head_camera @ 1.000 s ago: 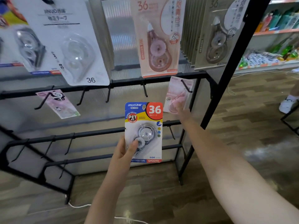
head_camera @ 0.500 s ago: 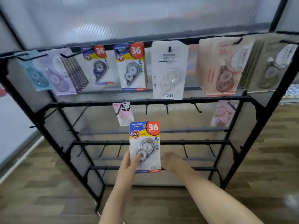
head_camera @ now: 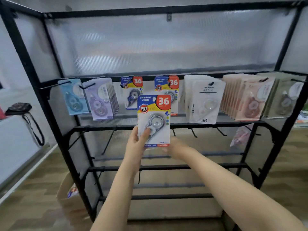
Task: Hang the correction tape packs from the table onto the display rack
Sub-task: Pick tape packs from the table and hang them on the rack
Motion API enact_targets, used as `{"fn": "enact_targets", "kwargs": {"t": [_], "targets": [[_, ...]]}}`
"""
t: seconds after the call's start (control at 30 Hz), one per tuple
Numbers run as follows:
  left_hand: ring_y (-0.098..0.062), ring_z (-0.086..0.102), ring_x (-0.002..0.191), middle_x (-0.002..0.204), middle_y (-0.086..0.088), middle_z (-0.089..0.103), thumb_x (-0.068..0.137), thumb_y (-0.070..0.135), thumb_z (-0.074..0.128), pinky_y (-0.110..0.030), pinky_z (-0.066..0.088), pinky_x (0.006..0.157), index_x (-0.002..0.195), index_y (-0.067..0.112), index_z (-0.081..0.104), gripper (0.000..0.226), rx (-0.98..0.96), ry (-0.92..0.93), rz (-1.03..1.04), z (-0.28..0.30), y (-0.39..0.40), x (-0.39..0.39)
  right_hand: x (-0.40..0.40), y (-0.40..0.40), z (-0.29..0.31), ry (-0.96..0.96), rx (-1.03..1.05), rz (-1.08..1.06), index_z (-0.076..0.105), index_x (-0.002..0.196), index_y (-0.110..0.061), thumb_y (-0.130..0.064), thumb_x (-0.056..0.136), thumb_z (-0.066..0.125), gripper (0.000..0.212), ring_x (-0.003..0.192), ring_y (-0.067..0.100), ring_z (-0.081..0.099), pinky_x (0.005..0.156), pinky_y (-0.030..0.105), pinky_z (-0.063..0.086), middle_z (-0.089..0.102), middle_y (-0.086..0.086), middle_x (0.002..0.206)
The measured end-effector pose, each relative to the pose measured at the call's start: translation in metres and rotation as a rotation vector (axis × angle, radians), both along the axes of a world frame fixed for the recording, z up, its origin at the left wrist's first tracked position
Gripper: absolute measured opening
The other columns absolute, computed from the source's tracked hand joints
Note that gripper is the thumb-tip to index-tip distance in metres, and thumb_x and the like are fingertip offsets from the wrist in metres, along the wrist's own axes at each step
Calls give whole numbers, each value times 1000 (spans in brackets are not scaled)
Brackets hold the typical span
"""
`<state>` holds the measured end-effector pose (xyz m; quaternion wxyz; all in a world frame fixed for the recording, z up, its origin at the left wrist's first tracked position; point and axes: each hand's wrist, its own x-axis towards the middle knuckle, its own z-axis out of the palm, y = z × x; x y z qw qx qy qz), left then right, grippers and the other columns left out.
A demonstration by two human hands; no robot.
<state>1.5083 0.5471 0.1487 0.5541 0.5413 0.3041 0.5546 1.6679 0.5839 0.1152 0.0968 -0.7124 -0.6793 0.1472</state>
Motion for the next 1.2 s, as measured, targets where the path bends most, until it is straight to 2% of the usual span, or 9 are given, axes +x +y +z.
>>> {"fn": "enact_targets", "kwargs": {"t": [0.13,0.2,0.27,0.4,0.57,0.7,0.9,1.03,1.2], "targets": [[-3,67,79,89,10,70,94,20,58,-19,54,66,101,27,57,11,69,-18,-64,27,22,25,10,-2,18,-114,22,-63,47,133,-9,-20,97,48,38,123,27,48,102,35,41,49,9,138],[5,64,89,100,13,64,93,25,59,-17,52,75,107,32,52,17,42,-16,-72,32,30,37,17,-5,21,-139,27,-96,48,132,-8,-26,96,49,40,123,27,48,102,36,41,50,11,136],[-5,61,104,112,10,61,91,32,61,-24,50,87,126,32,45,38,3,-3,-83,32,38,46,23,-8,17,-129,15,-123,48,130,-6,-24,97,48,38,121,26,49,101,35,41,51,12,135],[-14,64,102,114,1,67,88,36,64,-34,54,89,123,26,55,37,-9,5,-114,23,53,54,29,-14,10,-125,16,-143,47,132,-5,-22,97,47,39,122,27,48,101,33,38,50,12,135],[-14,64,102,117,-1,66,91,31,62,-25,53,79,122,24,57,33,-39,-36,-88,6,64,61,33,-15,4,-143,14,-167,48,133,-9,-20,97,45,38,123,28,48,100,31,39,51,13,135],[-16,62,107,117,-1,65,91,38,61,-39,53,92,127,19,54,41,-33,56,-46,4,84,72,37,-14,2,-171,50,-156,46,136,-14,-18,96,44,40,125,28,47,101,31,38,49,10,139],[-10,66,89,101,0,66,94,31,59,-24,57,72,114,15,56,26,-86,43,-45,14,111,88,49,-8,2,-157,92,-62,47,135,-15,-24,97,45,40,121,29,48,100,38,42,49,8,137],[-14,65,88,95,2,65,93,38,58,-13,52,60,106,10,56,31,-74,178,37,14,118,89,55,4,3,-103,153,-12,49,133,-16,-24,97,44,37,122,26,48,99,35,41,50,6,135],[-16,64,90,104,-4,66,89,53,56,-32,54,80,104,14,59,42,-14,635,53,18,124,54,32,24,8,-75,229,137,53,129,-15,-19,97,42,34,119,22,50,96,32,41,55,6,130]]}}
